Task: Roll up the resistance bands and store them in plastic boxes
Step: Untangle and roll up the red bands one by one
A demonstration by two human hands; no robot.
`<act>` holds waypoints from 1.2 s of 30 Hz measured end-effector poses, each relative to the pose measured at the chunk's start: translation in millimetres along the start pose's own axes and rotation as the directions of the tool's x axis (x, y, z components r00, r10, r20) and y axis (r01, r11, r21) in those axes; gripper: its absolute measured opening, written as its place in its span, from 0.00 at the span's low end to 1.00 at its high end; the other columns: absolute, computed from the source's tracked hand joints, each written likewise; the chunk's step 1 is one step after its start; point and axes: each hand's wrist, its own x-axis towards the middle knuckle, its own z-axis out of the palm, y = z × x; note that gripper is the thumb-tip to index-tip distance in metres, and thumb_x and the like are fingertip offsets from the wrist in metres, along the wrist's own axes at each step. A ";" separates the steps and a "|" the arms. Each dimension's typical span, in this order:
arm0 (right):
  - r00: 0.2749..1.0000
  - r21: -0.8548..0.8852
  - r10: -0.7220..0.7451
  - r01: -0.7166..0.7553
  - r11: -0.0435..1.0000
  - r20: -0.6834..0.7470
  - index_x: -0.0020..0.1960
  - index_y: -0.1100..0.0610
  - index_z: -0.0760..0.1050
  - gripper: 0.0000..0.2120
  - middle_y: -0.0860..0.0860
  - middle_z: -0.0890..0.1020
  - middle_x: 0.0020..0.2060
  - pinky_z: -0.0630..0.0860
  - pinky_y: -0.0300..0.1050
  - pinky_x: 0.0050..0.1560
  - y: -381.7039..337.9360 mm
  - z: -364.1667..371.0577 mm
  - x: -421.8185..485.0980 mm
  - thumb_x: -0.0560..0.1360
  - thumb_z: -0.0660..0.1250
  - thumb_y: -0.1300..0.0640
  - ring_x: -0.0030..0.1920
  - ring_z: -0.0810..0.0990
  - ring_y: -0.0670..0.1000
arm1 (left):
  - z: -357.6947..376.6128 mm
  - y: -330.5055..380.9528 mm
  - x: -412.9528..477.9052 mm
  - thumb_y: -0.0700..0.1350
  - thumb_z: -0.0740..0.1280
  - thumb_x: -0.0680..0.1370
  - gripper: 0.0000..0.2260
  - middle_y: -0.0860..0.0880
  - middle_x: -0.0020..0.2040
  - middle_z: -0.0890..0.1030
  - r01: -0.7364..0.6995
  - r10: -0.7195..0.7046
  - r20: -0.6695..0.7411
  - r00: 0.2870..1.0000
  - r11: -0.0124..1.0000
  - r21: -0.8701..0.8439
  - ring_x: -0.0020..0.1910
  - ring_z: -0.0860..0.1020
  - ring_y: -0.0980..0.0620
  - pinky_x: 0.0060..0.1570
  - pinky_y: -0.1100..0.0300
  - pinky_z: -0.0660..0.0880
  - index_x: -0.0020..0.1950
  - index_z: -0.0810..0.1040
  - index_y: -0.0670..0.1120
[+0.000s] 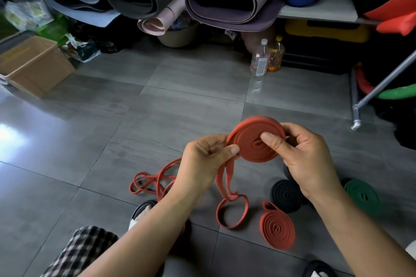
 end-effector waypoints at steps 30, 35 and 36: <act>0.966 -0.136 -0.073 0.110 0.985 0.249 0.39 0.47 0.80 0.08 0.46 0.83 0.34 0.75 0.40 0.40 -0.6 -2.5 3.5 0.62 0.71 0.46 0.35 0.79 0.44 | -2.7 6.9 -0.8 0.36 0.71 0.71 0.09 0.58 0.37 0.83 -0.168 0.157 0.061 0.986 0.929 0.330 0.39 0.80 0.60 0.45 0.65 0.77 0.45 0.83 0.50; 0.996 0.184 0.061 -0.072 0.980 0.066 0.35 0.51 0.81 0.07 0.46 0.84 0.31 0.78 0.36 0.40 -0.2 0.2 4.4 0.59 0.72 0.51 0.34 0.80 0.43 | -1.6 9.1 0.2 0.35 0.70 0.71 0.08 0.50 0.35 0.84 -0.008 -0.001 0.075 0.997 0.993 0.116 0.36 0.81 0.54 0.45 0.61 0.79 0.40 0.83 0.48; 0.996 0.240 0.086 -0.091 0.966 0.034 0.35 0.52 0.81 0.06 0.46 0.83 0.31 0.77 0.35 0.39 0.6 3.2 3.4 0.59 0.71 0.52 0.34 0.80 0.43 | -0.3 9.2 0.0 0.36 0.70 0.71 0.06 0.49 0.35 0.84 0.015 -0.020 0.067 0.998 0.996 0.083 0.36 0.81 0.53 0.45 0.59 0.79 0.41 0.83 0.47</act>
